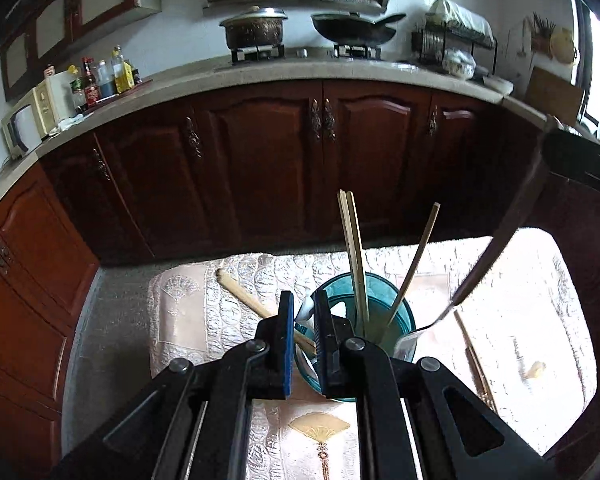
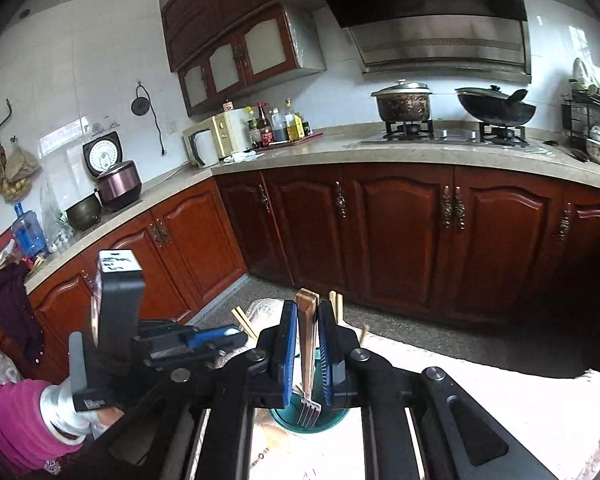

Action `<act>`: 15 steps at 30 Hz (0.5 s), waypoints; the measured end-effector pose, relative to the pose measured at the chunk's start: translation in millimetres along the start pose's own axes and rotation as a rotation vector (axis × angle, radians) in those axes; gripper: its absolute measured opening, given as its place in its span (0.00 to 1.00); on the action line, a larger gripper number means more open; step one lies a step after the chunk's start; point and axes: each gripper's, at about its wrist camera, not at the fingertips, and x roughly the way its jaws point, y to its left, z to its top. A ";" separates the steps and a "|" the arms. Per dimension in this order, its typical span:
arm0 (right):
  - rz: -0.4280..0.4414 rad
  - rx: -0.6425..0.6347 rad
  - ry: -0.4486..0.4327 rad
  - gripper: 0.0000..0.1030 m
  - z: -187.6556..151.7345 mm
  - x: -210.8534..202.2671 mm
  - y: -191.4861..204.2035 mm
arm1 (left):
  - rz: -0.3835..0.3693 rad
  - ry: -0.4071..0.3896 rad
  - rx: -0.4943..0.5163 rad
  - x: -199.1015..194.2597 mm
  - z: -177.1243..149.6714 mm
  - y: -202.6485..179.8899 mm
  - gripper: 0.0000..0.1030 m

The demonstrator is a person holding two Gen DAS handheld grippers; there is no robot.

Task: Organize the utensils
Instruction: 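Carry the fork and white spoon up over the cup, then lower both utensils into the cup and open both tools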

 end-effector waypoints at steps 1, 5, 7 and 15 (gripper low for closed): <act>0.001 0.001 0.007 0.12 -0.2 5.9 0.3 | 0.001 0.008 0.007 3.6 0.4 -1.2 0.09; 0.000 0.004 0.033 0.12 -4.9 26.8 2.1 | 0.011 0.029 0.020 17.3 1.7 -3.8 0.09; -0.006 0.002 0.041 0.12 -8.6 35.1 3.3 | 0.012 0.039 0.018 23.4 1.8 -3.5 0.09; 0.010 -0.002 0.098 0.12 -25.2 65.9 7.1 | 0.016 0.070 0.025 44.3 1.3 -10.4 0.09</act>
